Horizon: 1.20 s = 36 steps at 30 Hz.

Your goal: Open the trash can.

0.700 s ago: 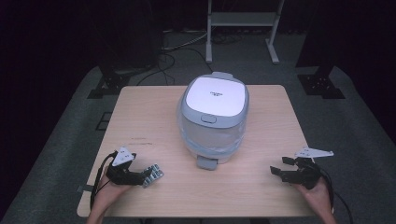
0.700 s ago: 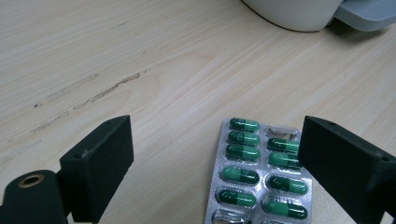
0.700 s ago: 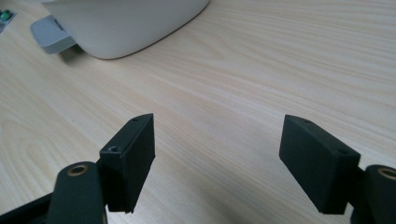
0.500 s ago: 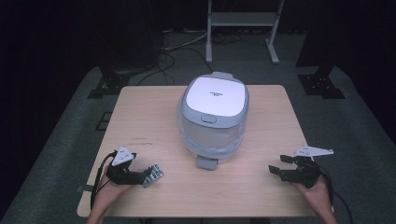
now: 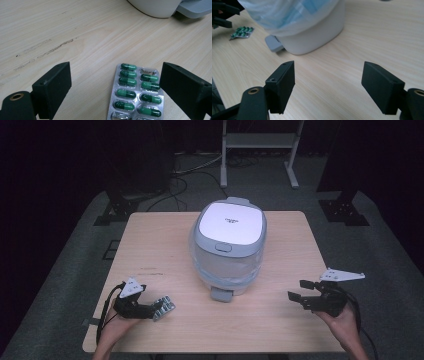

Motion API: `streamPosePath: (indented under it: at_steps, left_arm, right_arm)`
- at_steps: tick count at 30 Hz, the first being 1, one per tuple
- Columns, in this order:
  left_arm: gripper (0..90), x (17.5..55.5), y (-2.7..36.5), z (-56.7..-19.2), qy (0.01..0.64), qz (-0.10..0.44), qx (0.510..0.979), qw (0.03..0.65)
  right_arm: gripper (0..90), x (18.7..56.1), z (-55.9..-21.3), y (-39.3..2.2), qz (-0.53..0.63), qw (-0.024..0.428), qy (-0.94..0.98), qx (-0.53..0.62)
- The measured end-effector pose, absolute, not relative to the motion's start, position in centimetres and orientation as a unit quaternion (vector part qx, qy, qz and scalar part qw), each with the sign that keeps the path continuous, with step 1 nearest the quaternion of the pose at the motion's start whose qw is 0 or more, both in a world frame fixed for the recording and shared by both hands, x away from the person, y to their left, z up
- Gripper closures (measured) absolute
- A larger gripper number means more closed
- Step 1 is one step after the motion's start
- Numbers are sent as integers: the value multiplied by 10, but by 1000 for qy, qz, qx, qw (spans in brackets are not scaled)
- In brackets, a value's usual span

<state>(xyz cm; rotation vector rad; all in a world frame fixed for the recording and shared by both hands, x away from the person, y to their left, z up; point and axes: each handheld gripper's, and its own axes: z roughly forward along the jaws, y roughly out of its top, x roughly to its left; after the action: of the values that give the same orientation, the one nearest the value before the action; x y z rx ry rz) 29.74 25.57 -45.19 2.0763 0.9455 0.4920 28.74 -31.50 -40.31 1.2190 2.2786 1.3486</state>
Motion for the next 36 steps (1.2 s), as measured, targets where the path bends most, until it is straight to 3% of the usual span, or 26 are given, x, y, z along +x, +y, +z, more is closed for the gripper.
streamPosePath:
  at_steps: [36]
  left_arm:
    - [97,298,255,-453,368,187,824,389]
  right_arm:
    - [258,303,-293,-267,444,128,820,337]
